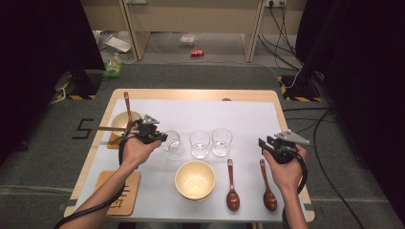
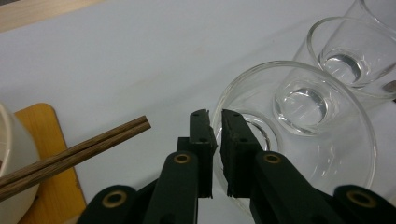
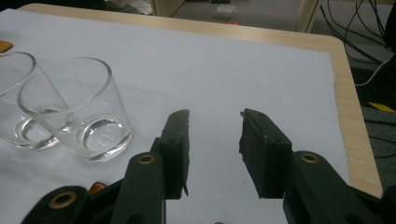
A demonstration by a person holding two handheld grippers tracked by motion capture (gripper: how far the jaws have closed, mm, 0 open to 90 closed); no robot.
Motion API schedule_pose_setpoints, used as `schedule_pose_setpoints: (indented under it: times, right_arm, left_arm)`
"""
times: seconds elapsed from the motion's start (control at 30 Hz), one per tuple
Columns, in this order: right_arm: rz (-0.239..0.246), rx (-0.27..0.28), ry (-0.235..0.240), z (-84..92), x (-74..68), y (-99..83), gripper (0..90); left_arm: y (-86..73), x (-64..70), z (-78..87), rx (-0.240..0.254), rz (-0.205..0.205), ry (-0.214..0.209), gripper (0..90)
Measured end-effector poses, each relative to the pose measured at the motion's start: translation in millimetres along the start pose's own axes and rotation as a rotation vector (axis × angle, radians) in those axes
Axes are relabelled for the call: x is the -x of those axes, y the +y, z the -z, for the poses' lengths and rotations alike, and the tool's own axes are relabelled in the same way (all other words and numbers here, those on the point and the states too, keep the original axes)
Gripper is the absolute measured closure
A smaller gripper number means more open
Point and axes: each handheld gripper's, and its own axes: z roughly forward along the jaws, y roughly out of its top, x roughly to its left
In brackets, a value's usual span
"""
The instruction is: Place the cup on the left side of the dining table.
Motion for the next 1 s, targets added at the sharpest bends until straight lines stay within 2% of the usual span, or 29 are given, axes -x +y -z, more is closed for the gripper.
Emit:
schedule_pose_setpoints:
  times: [0.17, 0.43, 0.77, 1.0]
  right_arm:
    - [-0.001, 0.001, -0.001, 0.4, 0.4, -0.8, 62.2]
    - [-0.001, 0.000, -0.001, 0.6, -0.4, -0.9, 62.2]
    - [0.007, 0.002, 0.001, 0.6, -1.9, 1.5, 62.2]
    - [0.014, 0.000, 0.006, -1.0, -4.1, 3.7, 62.2]
  left_arm:
    - [-4.9, -3.1, 8.0, -0.002, -0.004, -0.006, 82.8]
    - [-12.6, -9.7, 19.8, 0.003, 0.000, 0.005, 82.9]
    - [-25.6, -23.3, 30.5, 0.002, 0.029, 0.023, 83.1]
    - [-32.0, -27.2, 35.6, -0.008, 0.028, 0.033, 83.1]
